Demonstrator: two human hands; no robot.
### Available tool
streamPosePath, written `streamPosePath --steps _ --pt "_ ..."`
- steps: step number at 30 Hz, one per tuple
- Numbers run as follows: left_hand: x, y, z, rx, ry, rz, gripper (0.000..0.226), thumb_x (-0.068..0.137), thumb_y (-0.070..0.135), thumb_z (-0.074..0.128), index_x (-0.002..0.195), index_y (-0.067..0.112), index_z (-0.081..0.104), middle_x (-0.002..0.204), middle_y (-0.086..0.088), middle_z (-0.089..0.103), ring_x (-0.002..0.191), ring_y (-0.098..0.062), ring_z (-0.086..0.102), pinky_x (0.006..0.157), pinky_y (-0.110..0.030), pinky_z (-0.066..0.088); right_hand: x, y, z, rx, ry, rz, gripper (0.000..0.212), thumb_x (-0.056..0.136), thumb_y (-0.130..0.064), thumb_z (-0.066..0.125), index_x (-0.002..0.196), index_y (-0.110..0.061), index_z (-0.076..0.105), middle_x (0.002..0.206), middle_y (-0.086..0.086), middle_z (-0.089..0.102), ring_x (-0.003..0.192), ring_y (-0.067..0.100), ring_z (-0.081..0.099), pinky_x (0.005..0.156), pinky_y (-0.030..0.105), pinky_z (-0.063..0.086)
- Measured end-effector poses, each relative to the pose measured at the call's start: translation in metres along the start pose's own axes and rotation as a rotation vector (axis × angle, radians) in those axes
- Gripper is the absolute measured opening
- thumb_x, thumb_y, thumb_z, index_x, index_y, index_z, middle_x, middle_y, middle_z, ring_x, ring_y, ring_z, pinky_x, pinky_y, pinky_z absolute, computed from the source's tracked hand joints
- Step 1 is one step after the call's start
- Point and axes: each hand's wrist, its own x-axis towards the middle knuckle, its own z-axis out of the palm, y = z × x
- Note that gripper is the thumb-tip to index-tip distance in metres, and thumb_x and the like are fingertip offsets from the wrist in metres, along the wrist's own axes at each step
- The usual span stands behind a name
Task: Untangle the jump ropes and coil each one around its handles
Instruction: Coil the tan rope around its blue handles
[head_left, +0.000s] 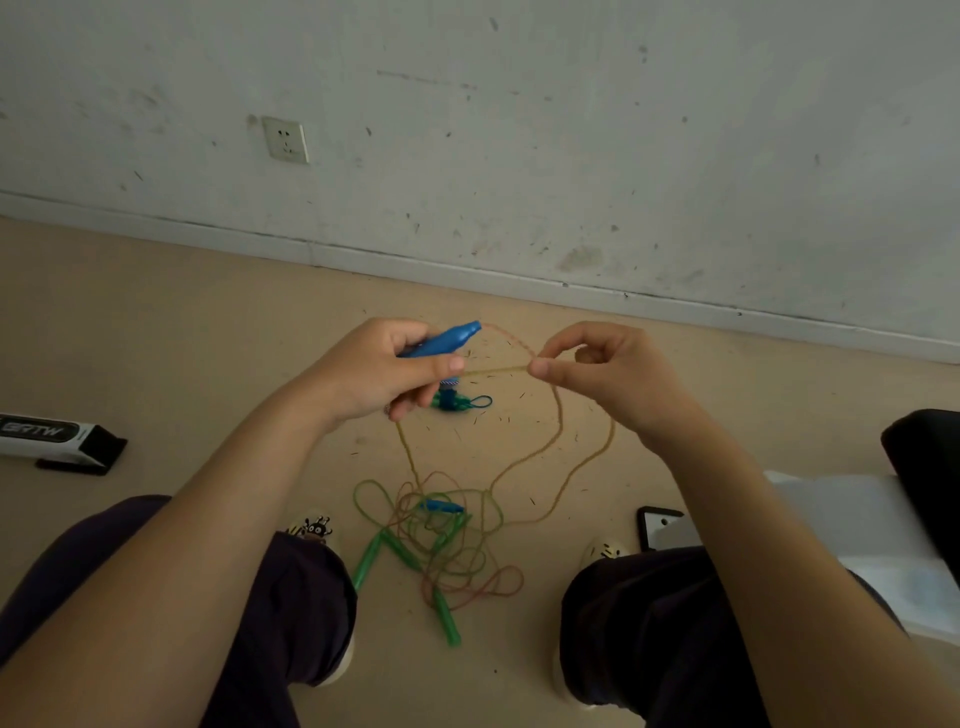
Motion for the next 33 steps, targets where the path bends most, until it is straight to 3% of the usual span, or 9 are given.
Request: streamPosePath --steps 5,9,13,17,20,22,25,30,33 --pt "-0.002 0.002 0.016 -0.054 -0.115 -0.049 0.026 0.092 0.03 0.068 0.105 0.008 0.068 0.06 0.003 0.05 0.051 -0.009 0.042 0.048 -0.02 0.036 -0.006 0.004 0.018 -0.098 -0.154 -0.021 0.013 0.076 -0.035 0.081 0.079 -0.023 0.075 0.078 0.022 0.06 0.065 0.017 0.046 0.064 0.033 0.041" --pt "0.0 -0.002 0.007 0.041 -0.195 -0.141 0.022 0.093 0.033 0.067 0.084 0.014 0.064 0.062 0.001 0.047 0.053 -0.012 0.042 0.051 -0.022 0.038 0.0 0.008 0.016 -0.169 0.001 -0.024 0.01 0.087 -0.03 0.071 0.084 -0.021 0.07 0.083 0.004 0.065 0.071 0.008 0.054 0.071 0.027 0.047" --pt "0.003 -0.006 0.006 -0.037 -0.087 -0.155 0.019 0.096 0.027 0.064 0.09 0.009 0.067 0.055 0.007 0.048 0.047 -0.008 0.041 0.051 -0.021 0.037 0.001 0.01 0.013 -0.181 0.21 -0.099 0.023 0.083 -0.027 0.076 0.101 -0.028 0.06 0.111 -0.003 0.06 0.102 0.005 0.057 0.09 0.024 0.047" --pt "0.006 -0.003 0.02 -0.159 -0.109 -0.128 0.016 0.096 0.024 0.062 0.092 0.009 0.068 0.059 0.003 0.055 0.048 -0.011 0.045 0.052 -0.021 0.04 -0.004 0.002 0.022 -0.041 0.014 -0.182 0.011 0.082 -0.013 0.077 0.091 -0.011 0.07 0.094 0.0 0.071 0.09 0.01 0.066 0.09 0.032 0.053" --pt "0.005 0.0 0.024 -0.238 -0.197 -0.109 0.017 0.095 0.028 0.063 0.09 0.012 0.064 0.061 0.001 0.054 0.051 -0.013 0.046 0.054 -0.022 0.042 -0.009 0.004 0.035 -0.014 -0.162 -0.179 0.02 0.081 -0.013 0.079 0.098 -0.011 0.068 0.092 0.001 0.073 0.091 0.013 0.069 0.092 0.035 0.053" --pt "0.003 0.003 0.026 -0.249 -0.231 -0.115 0.026 0.091 0.039 0.062 0.092 0.014 0.062 0.057 0.004 0.042 0.048 -0.011 0.036 0.051 -0.021 0.036 -0.01 0.003 0.038 -0.034 -0.165 -0.136 0.022 0.08 -0.015 0.079 0.097 -0.012 0.065 0.071 -0.003 0.066 0.069 0.011 0.062 0.073 0.028 0.052" --pt "0.002 0.004 0.029 -0.228 -0.201 -0.13 0.043 0.088 0.053 0.054 0.108 0.016 0.063 0.053 0.006 0.035 0.045 -0.01 0.029 0.045 -0.02 0.03 -0.011 -0.001 0.035 -0.063 -0.147 -0.104 0.019 0.082 -0.018 0.078 0.092 -0.01 0.064 0.049 -0.009 0.04 0.046 0.008 0.032 0.048 0.019 0.031" --pt "0.0 0.006 0.024 -0.206 -0.226 -0.102 0.029 0.101 0.036 0.05 0.12 0.017 0.061 0.069 -0.009 0.062 0.055 -0.022 0.059 0.056 -0.03 0.052 -0.01 -0.003 0.03 -0.152 -0.155 -0.101 0.006 0.089 -0.024 0.07 0.089 -0.019 0.073 0.04 -0.012 0.034 0.041 0.006 0.025 0.046 0.02 0.026" --pt "0.001 0.001 0.02 -0.177 -0.242 -0.128 0.027 0.1 0.024 0.056 0.118 0.005 0.06 0.071 -0.008 0.066 0.06 -0.022 0.062 0.061 -0.032 0.053 -0.008 0.001 0.023 -0.114 0.009 -0.145 0.01 0.093 -0.021 0.065 0.085 -0.025 0.07 0.049 -0.012 0.044 0.049 0.01 0.039 0.051 0.025 0.037"
